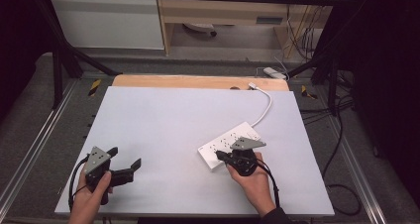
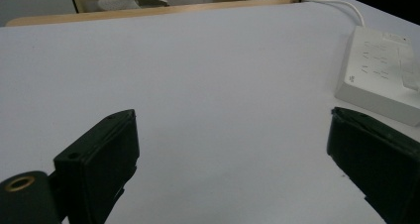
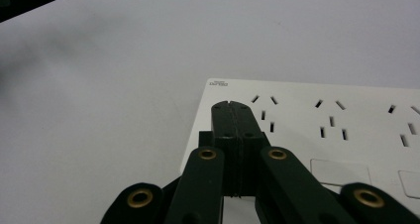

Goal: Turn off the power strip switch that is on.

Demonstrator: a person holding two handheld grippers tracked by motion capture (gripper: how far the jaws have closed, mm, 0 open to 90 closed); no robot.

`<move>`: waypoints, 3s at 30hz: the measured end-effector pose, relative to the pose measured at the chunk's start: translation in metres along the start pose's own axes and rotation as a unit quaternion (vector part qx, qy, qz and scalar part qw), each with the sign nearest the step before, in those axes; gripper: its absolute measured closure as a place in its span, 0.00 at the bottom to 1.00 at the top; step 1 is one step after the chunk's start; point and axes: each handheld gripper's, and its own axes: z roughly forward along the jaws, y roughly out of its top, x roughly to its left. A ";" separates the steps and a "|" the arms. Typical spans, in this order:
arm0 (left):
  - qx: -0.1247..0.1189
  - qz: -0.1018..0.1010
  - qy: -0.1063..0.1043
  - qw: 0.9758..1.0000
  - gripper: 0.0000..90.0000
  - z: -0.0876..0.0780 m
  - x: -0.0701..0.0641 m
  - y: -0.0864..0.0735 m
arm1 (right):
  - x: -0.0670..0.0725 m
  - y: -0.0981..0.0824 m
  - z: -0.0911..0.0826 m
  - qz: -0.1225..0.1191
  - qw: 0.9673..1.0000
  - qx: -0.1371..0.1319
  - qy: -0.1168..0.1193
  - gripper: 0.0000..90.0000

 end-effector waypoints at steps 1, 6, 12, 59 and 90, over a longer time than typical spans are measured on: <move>0.000 0.001 0.000 1.000 0.07 0.000 0.000 0.000 | 0.000 0.000 0.001 0.000 1.000 -0.001 -0.001 1.00; 0.002 -0.001 0.000 1.000 0.07 0.000 0.000 0.000 | 0.000 0.000 0.001 0.000 1.000 -0.001 -0.003 1.00; 0.002 0.002 0.000 1.000 0.07 0.001 0.000 0.000 | -0.003 0.000 0.000 0.001 1.000 -0.002 -0.007 1.00; 0.004 0.007 -0.001 1.000 0.07 0.001 -0.002 0.000 | -0.002 -0.014 0.018 -0.003 1.000 0.028 -0.004 1.00; -0.008 0.000 0.005 1.000 0.07 -0.001 -0.001 0.001 | -0.007 0.000 -0.005 -0.005 1.000 -0.020 -0.019 1.00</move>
